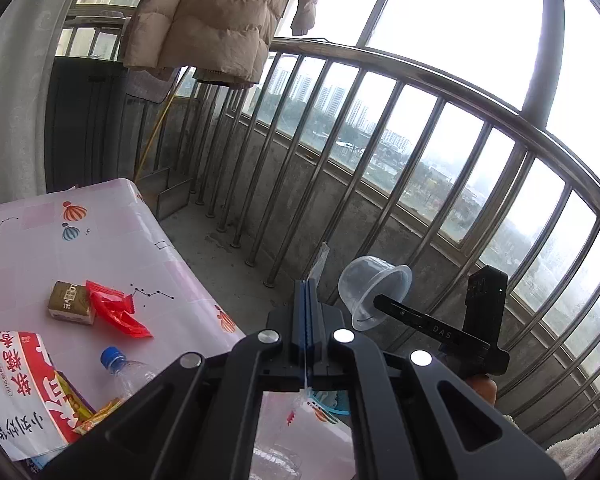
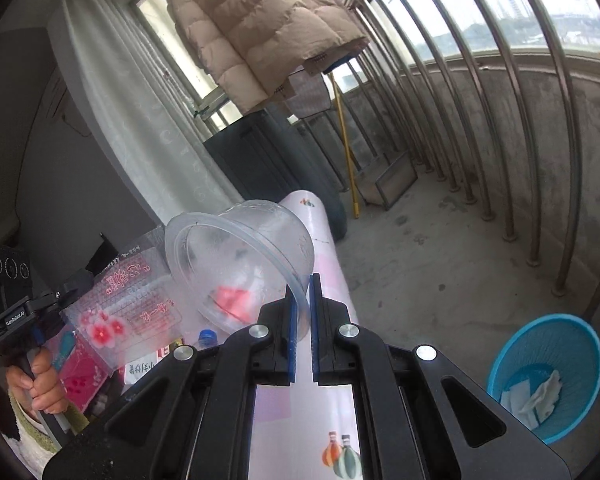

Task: Collect trash
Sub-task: 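Carry bag and cup to the blue wastebasket and open both tools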

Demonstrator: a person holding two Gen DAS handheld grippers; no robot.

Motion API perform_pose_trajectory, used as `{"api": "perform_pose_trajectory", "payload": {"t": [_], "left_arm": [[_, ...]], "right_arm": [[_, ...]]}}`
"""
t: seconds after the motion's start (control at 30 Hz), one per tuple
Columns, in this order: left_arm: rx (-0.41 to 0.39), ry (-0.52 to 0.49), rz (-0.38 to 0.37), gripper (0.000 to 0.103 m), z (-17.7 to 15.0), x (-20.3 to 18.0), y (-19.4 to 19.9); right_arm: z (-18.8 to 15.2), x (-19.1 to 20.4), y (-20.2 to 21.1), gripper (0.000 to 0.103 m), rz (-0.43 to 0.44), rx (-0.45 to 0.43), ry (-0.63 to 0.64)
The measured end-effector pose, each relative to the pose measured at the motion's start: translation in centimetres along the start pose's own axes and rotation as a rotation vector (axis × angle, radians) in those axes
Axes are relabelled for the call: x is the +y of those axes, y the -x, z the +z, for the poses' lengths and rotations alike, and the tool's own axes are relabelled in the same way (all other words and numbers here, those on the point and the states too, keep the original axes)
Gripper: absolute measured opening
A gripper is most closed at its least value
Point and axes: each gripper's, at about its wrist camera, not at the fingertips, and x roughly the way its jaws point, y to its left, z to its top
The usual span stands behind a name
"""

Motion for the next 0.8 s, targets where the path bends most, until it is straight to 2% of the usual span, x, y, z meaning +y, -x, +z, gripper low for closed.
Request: {"api": "perform_pose_trajectory", "payload": {"t": [0.17,0.33,0.47,0.57,0.73,0.8], "left_arm": [[0.091,-0.026,-0.081,0.0,0.1,-4.6,-6.5],[0.231,-0.035,-0.112,0.0,-1.4,-9.2,-15.8],[0.354,-0.039,-0.113,0.0,-3.9,-12.3,-23.6],[0.431,-0.04,-0.101,0.0,-6.0,-13.9,-28.6],[0.483,-0.056,-0.045,0.0,-8.3,-15.4,-35.3],[0.509,-0.039,-0.056,0.001,-9.2,-15.5,-37.5]], "right_arm": [[-1.1,-6.4,3.8,0.004,-0.201,-0.057,-0.152],[-2.3,-12.0,6.2,0.004,-0.388,-0.082,-0.304],[-3.5,-15.8,6.5,0.004,-0.469,-0.066,-0.402],[-4.1,-18.5,5.6,0.004,-0.485,-0.048,-0.466],[-5.8,-22.5,4.6,0.006,-0.543,-0.019,-0.554],[-6.5,-24.4,3.9,0.008,-0.55,0.003,-0.589]]}}
